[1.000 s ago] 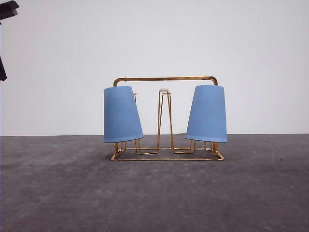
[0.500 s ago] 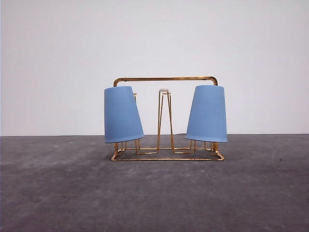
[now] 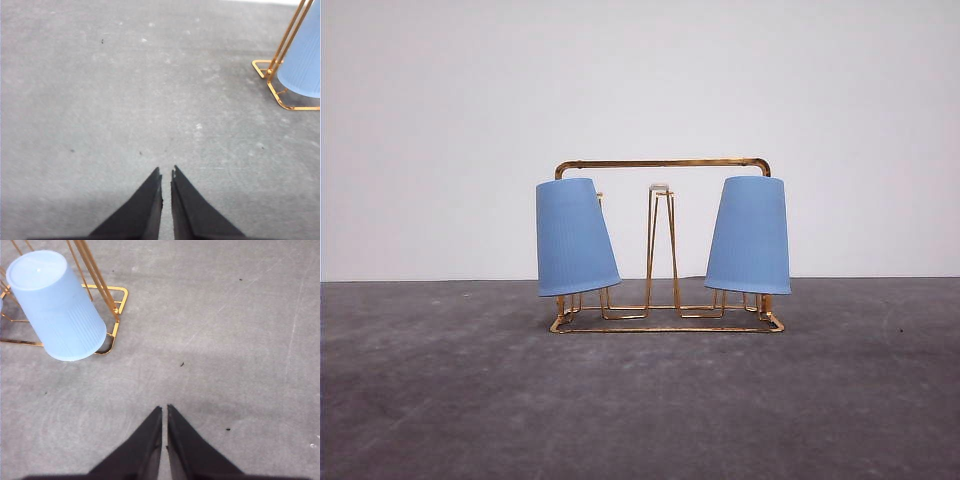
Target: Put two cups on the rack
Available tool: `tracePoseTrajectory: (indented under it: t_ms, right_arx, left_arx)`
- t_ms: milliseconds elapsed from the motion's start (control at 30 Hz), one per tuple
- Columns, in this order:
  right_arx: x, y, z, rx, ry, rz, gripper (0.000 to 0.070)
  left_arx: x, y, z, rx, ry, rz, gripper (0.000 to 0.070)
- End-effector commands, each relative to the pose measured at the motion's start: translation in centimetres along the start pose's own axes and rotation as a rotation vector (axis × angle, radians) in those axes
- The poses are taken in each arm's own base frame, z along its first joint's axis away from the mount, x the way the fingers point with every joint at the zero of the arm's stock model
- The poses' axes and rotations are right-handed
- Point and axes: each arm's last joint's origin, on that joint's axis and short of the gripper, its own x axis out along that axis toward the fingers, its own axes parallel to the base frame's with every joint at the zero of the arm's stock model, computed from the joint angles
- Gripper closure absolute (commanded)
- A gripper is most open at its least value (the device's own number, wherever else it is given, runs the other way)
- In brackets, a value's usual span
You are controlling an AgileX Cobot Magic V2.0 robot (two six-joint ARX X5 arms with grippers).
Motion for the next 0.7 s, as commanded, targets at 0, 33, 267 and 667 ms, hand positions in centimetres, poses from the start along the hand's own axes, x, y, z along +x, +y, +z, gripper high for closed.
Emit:
tracePoseTrajectory:
  t_ms: [0, 33, 267, 667]
  right_arx:
    - [0.0, 0.0, 0.2, 0.012, -0.007, 0.001, 0.0686]
    - [0.0, 0.0, 0.2, 0.012, -0.007, 0.001, 0.0686]
    - [0.0, 0.0, 0.3, 0.012, -0.010, 0.002, 0.0686]
    - [0.0, 0.0, 0.3, 0.009, -0.017, 0.002, 0.0686]
  left_arx:
    - [0.2, 0.1, -0.4, -0.033, -0.047, 0.003, 0.0688]
    - [0.3, 0.1, -0.9, -0.037, -0.064, 0.002, 0.0688]
    - [0.1, 0.2, -1.3, -0.023, -0.152, 0.006, 0.0686]
    - [0.1, 0.1, -1.3, -0.022, -0.154, 0.007, 0.0685]
